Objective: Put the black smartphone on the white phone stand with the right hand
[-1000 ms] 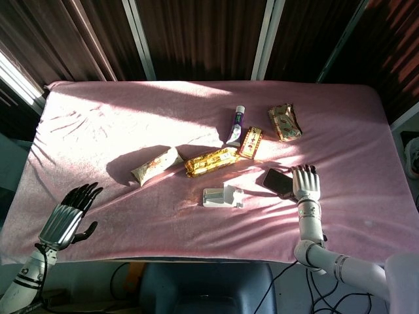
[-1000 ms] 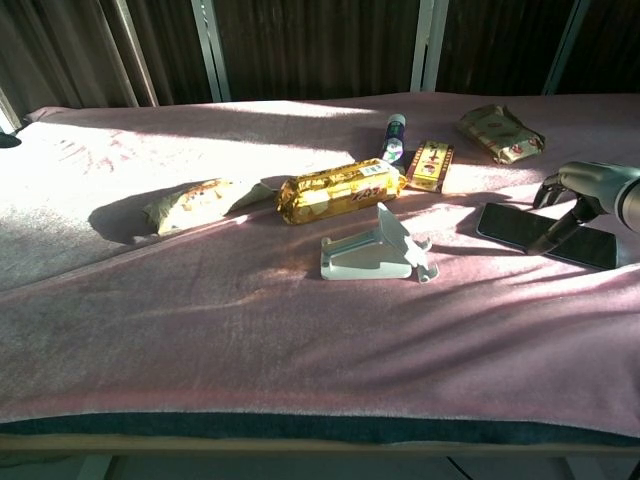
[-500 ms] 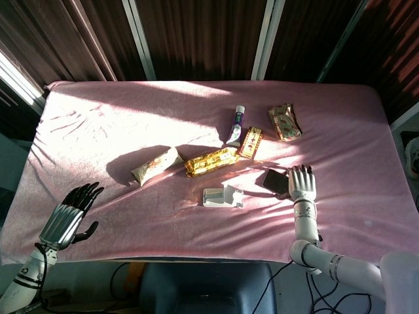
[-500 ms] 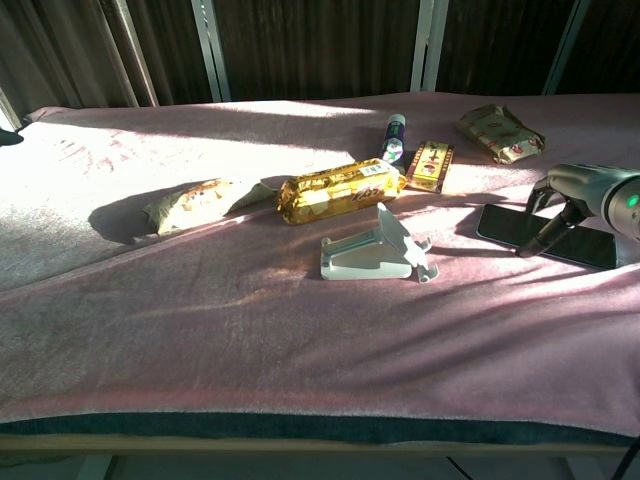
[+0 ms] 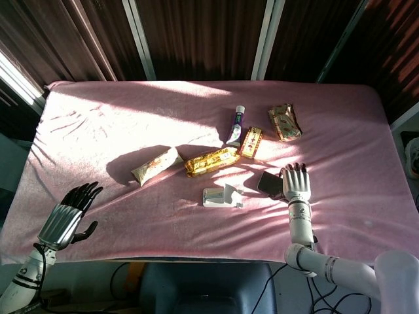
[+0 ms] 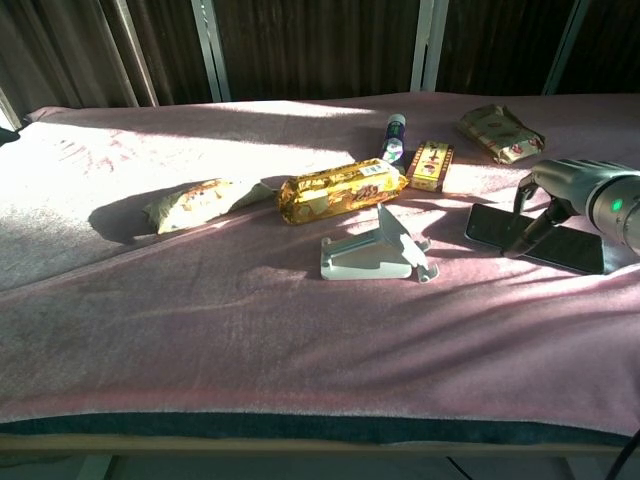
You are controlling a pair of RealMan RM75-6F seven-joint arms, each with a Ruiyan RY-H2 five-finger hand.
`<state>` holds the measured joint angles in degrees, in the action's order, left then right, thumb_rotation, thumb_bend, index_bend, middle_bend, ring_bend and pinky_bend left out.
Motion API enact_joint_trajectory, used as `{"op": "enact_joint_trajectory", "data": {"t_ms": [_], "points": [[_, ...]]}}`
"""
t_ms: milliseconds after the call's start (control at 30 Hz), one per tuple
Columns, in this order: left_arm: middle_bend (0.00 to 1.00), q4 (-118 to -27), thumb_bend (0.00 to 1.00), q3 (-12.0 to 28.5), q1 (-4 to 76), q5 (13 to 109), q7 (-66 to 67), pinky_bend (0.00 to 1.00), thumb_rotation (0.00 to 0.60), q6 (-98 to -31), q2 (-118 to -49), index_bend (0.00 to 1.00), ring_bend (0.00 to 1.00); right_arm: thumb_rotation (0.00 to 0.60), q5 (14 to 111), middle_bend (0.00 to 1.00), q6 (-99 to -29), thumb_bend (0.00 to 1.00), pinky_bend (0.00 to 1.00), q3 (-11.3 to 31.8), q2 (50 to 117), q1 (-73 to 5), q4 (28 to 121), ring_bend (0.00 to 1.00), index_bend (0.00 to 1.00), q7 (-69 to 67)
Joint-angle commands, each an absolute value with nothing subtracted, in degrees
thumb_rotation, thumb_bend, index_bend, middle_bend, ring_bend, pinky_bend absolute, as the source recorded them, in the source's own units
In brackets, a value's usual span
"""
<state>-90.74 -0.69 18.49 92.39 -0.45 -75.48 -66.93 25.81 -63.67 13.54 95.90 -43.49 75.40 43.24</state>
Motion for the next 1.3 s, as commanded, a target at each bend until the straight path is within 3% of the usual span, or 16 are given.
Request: {"op": "enact_joint_trajectory", "data": {"t_ms": [33, 167, 267, 400, 500, 867, 1067, 1300], "points": [[0.01, -90.7, 0.36, -0.7, 18.5, 92.4, -0.4, 0.12, 0.6, -75.4, -67.0, 0.0, 0.02, 0.6, 27.0, 0.29, -64.7, 0.19, 0.05, 12.9, 96.2, -43.2, 75.9, 0.12, 0.71, 43.6], [0.01, -90.8, 0.36, -0.7, 18.5, 92.4, -0.3, 0.12, 0.6, -75.4, -67.0, 0.0, 0.02, 0.6, 29.0, 0.31, -66.1, 0.19, 0.06, 12.1, 96.6, -42.7, 76.4, 0.12, 0.75, 44.0], [0.01, -90.8, 0.36, -0.7, 18.5, 92.4, -0.3, 0.12, 0.6, -75.5, -67.0, 0.0, 0.02, 0.6, 30.6, 0.4, -67.0, 0.19, 0.06, 11.4, 97.0, -42.4, 76.2, 0.16, 0.8, 44.5], [0.01, -90.8, 0.36, -0.7, 18.5, 92.4, -0.3, 0.12, 0.6, -75.4, -67.0, 0.0, 0.02, 0.6, 32.7, 0.61, -68.3, 0.2, 0.1, 10.7, 97.8, -42.0, 75.5, 0.35, 0.86, 45.0], [0.01, -90.8, 0.36, -0.7, 18.5, 92.4, -0.3, 0.12, 0.6, -75.4, -67.0, 0.0, 0.02, 0.6, 33.8, 0.69, -68.7, 0.2, 0.11, 10.6, 98.4, -41.6, 74.8, 0.43, 0.88, 45.0], [0.01, -90.7, 0.36, -0.7, 18.4, 92.3, -0.5, 0.12, 0.6, -75.5, -66.9, 0.0, 0.02, 0.6, 44.5, 0.78, -71.9, 0.21, 0.18, 10.1, 97.5, -38.7, 74.4, 0.54, 1.0, 37.8], [0.01, -90.8, 0.36, -0.7, 18.3, 92.2, -0.1, 0.12, 0.6, -75.6, -67.0, 0.0, 0.02, 0.6, 54.7, 0.81, -72.9, 0.21, 0.24, 10.7, 94.3, -36.1, 76.0, 0.55, 1.0, 24.4], [0.01, -90.7, 0.36, 0.0, 18.3, 91.2, 0.7, 0.12, 0.6, -75.5, -67.4, 0.0, 0.02, 0.6, 71.1, 0.81, -72.5, 0.21, 0.25, 10.1, 93.6, -34.9, 73.7, 0.55, 1.0, -2.5]]}}
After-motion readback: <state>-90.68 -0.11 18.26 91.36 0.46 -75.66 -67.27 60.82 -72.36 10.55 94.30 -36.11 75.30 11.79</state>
